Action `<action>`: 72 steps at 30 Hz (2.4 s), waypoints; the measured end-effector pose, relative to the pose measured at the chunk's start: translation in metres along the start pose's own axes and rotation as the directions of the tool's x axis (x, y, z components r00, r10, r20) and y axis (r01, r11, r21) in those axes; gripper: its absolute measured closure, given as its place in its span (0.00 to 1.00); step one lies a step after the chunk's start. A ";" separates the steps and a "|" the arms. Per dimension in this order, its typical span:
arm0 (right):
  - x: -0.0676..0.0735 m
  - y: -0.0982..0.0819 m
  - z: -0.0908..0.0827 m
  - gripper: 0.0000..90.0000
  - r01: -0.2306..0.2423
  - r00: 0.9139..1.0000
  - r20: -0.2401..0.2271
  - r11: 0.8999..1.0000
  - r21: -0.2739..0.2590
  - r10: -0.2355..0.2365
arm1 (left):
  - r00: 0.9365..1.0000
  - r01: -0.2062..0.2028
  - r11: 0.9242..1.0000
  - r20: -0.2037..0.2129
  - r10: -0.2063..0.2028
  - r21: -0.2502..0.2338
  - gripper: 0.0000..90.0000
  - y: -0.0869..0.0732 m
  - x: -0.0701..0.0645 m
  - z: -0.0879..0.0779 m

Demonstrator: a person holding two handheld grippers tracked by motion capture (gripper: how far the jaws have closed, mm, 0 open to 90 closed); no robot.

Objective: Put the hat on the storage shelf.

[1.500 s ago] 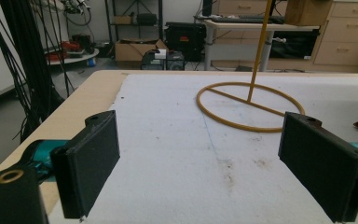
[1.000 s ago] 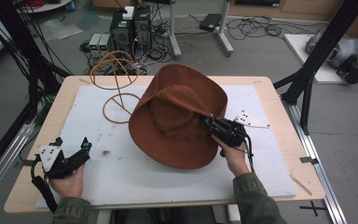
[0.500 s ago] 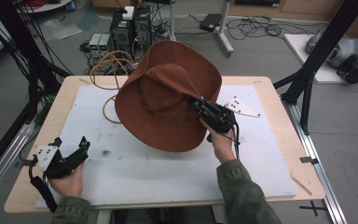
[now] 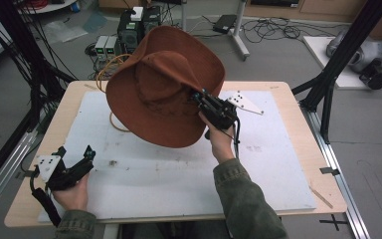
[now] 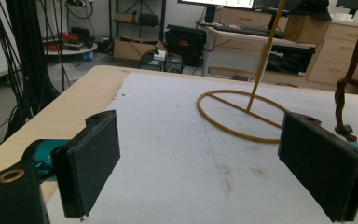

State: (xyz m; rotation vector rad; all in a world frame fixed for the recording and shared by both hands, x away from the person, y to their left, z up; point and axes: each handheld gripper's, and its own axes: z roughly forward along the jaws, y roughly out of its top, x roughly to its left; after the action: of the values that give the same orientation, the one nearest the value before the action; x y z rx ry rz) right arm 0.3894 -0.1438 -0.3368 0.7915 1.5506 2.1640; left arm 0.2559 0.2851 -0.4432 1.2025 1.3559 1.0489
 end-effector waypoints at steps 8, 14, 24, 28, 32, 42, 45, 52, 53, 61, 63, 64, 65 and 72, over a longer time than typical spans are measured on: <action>-0.001 0.007 0.029 0.97 -0.011 1.000 0.018 0.999 -0.040 0.012 | 1.000 0.006 1.000 0.001 -0.006 -0.001 0.14 0.000 0.002 0.001; -0.001 0.007 0.054 0.97 -0.007 1.000 0.013 1.000 -0.030 0.007 | 1.000 0.014 1.000 0.001 -0.014 -0.001 0.14 0.000 0.003 0.001; 0.005 0.010 0.100 0.97 -0.010 0.999 0.033 1.000 -0.025 0.011 | 1.000 -0.001 1.000 -0.003 0.001 -0.010 0.15 0.000 0.006 0.002; 0.009 0.012 0.115 0.97 -0.021 1.000 0.022 0.999 -0.032 0.022 | 1.000 0.009 1.000 -0.005 -0.009 -0.010 0.15 0.000 0.008 0.002; 0.020 0.013 0.137 0.97 -0.017 1.000 -0.005 1.000 -0.018 0.017 | 1.000 0.007 1.000 -0.003 -0.007 -0.007 0.15 0.000 0.007 0.003; 0.034 0.007 0.168 0.97 -0.033 0.999 -0.036 0.999 -0.009 0.033 | 1.000 0.010 1.000 0.000 -0.010 -0.010 0.15 0.000 0.008 0.003; 0.033 0.003 0.170 0.97 -0.036 0.999 -0.032 0.999 0.007 0.036 | 1.000 0.013 1.000 0.000 -0.013 -0.007 0.15 0.000 0.009 0.003; 0.032 -0.007 0.174 0.96 -0.064 0.997 -0.038 0.998 0.020 0.065 | 1.000 0.012 1.000 0.005 -0.012 0.000 0.15 0.000 0.008 0.003; 0.032 -0.007 0.174 0.96 -0.064 0.997 -0.038 0.998 0.020 0.065 | 1.000 0.012 1.000 0.006 -0.012 0.000 0.15 -0.001 0.007 0.004; 0.029 -0.022 0.174 0.95 -0.080 0.996 -0.030 0.996 0.033 0.081 | 1.000 0.016 1.000 0.008 -0.016 0.003 0.15 -0.001 0.008 0.004; 0.027 -0.026 0.173 0.95 -0.081 0.996 -0.021 0.996 0.045 0.082 | 1.000 0.019 1.000 0.006 -0.019 0.000 0.15 -0.001 0.008 0.004; 0.027 -0.028 0.173 0.94 -0.085 0.996 -0.020 0.995 0.048 0.086 | 1.000 0.020 1.000 0.006 -0.020 0.000 0.15 -0.001 0.008 0.004; 0.027 -0.029 0.173 0.94 -0.088 0.996 -0.023 0.995 0.051 0.089 | 1.000 0.021 1.000 0.007 -0.021 0.000 0.15 -0.001 0.008 0.004; 0.034 -0.030 0.176 0.94 -0.046 0.998 -0.030 0.996 0.071 0.048 | 1.000 0.018 1.000 0.013 -0.018 0.011 0.15 -0.002 0.007 0.006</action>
State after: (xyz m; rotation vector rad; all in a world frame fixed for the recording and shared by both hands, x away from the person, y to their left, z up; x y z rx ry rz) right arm 0.4732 0.0165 -0.3153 0.8274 1.6478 2.1756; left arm 0.2617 0.2914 -0.4463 1.2012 1.3615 1.0206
